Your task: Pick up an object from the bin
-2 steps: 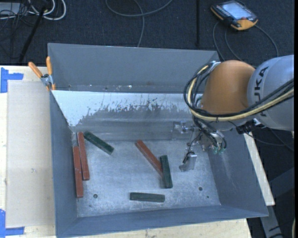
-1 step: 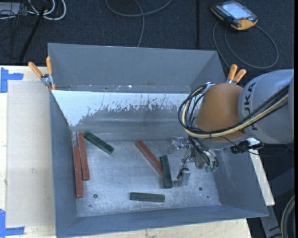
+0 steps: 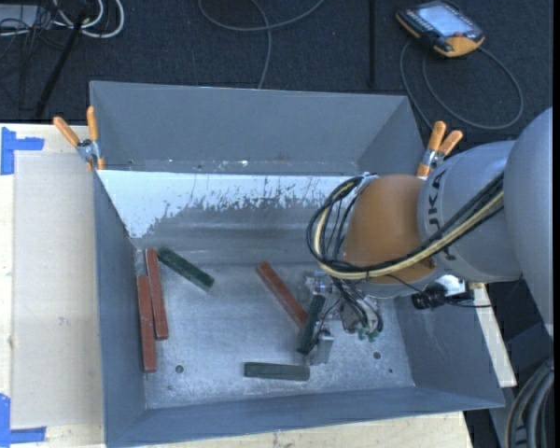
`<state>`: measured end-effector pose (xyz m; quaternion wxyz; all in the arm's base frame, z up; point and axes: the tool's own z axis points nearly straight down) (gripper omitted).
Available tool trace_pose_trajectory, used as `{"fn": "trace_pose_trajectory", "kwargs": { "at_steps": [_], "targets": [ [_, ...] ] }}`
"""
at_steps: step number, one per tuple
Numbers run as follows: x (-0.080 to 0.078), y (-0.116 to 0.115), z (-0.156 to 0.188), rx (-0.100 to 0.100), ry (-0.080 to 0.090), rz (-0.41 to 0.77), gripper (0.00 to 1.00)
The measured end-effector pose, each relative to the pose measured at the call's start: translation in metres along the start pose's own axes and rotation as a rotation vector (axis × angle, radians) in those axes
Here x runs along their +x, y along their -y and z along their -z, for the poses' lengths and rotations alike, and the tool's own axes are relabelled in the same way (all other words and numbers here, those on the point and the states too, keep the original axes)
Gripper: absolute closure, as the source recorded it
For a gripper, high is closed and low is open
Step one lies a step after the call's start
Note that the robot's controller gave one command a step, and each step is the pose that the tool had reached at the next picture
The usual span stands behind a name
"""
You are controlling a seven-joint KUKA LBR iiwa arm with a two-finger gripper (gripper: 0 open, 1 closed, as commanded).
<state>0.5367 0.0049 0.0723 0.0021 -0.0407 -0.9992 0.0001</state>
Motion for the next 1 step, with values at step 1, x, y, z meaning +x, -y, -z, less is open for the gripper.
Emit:
{"fn": "trace_pose_trajectory", "kwargs": {
  "at_steps": [1],
  "targets": [
    [-0.0299,-0.0132,0.0106,-0.001,0.005,-0.124,1.0]
  ]
}}
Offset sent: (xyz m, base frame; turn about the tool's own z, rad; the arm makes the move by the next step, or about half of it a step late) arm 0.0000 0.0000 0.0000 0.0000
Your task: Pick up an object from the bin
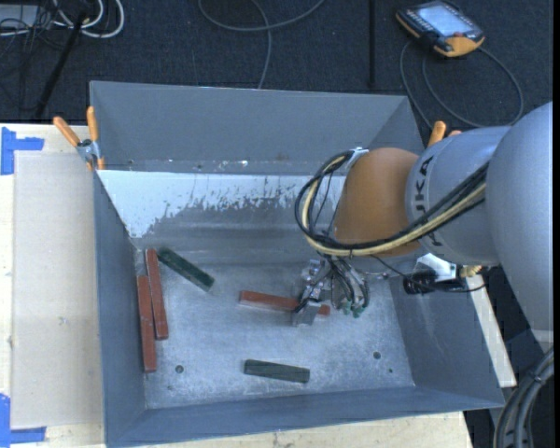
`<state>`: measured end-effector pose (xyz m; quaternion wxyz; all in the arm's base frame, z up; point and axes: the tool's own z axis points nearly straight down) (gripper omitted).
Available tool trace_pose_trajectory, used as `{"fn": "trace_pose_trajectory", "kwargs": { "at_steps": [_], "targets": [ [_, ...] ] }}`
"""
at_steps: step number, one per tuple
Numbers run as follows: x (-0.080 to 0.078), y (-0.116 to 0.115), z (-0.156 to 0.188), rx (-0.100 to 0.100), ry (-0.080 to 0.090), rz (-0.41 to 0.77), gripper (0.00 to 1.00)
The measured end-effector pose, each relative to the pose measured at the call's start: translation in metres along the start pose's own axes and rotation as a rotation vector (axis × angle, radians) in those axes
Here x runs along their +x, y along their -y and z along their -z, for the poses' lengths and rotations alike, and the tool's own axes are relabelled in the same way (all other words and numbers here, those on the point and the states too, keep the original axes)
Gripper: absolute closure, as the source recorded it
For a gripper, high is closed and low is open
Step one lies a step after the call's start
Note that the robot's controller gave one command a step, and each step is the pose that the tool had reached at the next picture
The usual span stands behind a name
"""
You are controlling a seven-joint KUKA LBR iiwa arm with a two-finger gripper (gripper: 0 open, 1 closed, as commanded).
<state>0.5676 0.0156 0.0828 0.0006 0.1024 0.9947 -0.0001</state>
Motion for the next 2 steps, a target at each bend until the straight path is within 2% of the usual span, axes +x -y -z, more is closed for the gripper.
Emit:
{"fn": "trace_pose_trajectory", "kwargs": {
  "at_steps": [1,2],
  "targets": [
    [0.0,0.0,0.0,0.0,0.0,0.001,1.0],
    [0.012,0.029,0.124,0.0,-0.001,-0.039,1.0]
  ]
}}
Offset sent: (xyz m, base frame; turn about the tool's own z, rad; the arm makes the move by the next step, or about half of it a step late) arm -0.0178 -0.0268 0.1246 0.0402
